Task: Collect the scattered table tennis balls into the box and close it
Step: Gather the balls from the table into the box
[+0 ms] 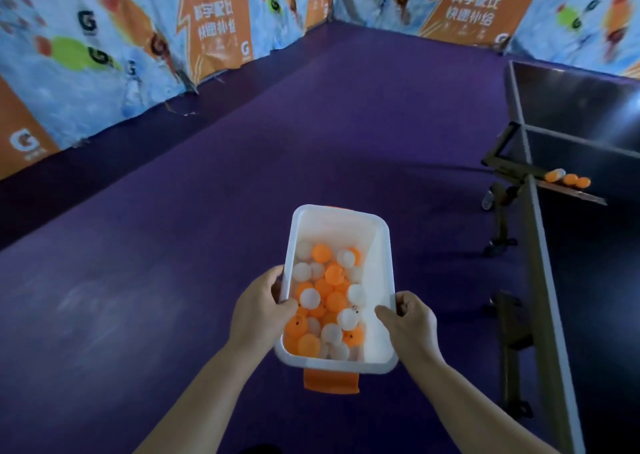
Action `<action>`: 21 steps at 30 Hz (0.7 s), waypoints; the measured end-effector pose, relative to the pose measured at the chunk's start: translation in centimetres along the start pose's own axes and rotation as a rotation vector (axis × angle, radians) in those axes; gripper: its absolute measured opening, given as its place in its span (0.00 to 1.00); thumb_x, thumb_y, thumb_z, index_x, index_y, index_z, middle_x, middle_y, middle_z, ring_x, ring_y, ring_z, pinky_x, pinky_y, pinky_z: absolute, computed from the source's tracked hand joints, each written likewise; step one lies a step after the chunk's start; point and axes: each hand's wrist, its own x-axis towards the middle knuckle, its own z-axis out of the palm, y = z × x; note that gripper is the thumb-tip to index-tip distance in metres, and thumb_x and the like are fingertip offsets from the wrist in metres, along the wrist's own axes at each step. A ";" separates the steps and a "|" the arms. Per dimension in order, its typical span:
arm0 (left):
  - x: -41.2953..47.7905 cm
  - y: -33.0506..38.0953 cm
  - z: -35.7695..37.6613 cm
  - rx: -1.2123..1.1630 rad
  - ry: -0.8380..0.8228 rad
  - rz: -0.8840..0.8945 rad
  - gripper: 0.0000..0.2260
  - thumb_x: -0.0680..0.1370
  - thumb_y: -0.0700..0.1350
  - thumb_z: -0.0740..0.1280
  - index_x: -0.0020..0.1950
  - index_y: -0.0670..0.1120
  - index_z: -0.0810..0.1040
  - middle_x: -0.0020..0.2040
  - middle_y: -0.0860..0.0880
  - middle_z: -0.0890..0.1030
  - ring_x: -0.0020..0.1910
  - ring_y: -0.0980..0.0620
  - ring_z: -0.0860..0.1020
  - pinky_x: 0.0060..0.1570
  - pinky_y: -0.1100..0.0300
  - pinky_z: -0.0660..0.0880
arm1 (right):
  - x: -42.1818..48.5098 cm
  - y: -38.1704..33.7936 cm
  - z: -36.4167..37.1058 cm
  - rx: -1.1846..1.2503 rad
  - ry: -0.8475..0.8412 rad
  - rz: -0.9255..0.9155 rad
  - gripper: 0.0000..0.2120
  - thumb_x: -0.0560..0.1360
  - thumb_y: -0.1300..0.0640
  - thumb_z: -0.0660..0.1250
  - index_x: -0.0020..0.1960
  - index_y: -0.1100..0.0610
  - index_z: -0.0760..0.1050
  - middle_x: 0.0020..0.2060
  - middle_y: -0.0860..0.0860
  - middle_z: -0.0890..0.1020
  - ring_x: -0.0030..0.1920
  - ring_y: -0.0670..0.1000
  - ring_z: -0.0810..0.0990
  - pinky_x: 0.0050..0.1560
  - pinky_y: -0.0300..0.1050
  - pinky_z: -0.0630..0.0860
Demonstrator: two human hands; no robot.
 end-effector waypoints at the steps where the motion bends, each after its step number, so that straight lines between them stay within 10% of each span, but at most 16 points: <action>1: 2.0 0.5 0.5 -0.001 -0.014 0.006 0.23 0.71 0.45 0.68 0.65 0.54 0.72 0.43 0.57 0.79 0.40 0.58 0.78 0.36 0.66 0.75 | 1.8 -0.3 0.0 -0.004 0.015 0.006 0.07 0.68 0.60 0.69 0.36 0.58 0.71 0.30 0.48 0.75 0.30 0.46 0.71 0.28 0.39 0.69; 21: 41.9 16.6 14.8 0.070 -0.507 0.380 0.25 0.72 0.45 0.69 0.69 0.51 0.69 0.51 0.56 0.78 0.46 0.58 0.78 0.43 0.60 0.79 | 32.5 -6.0 -3.1 0.125 0.558 0.236 0.08 0.68 0.61 0.70 0.35 0.58 0.71 0.29 0.47 0.74 0.30 0.45 0.71 0.25 0.34 0.66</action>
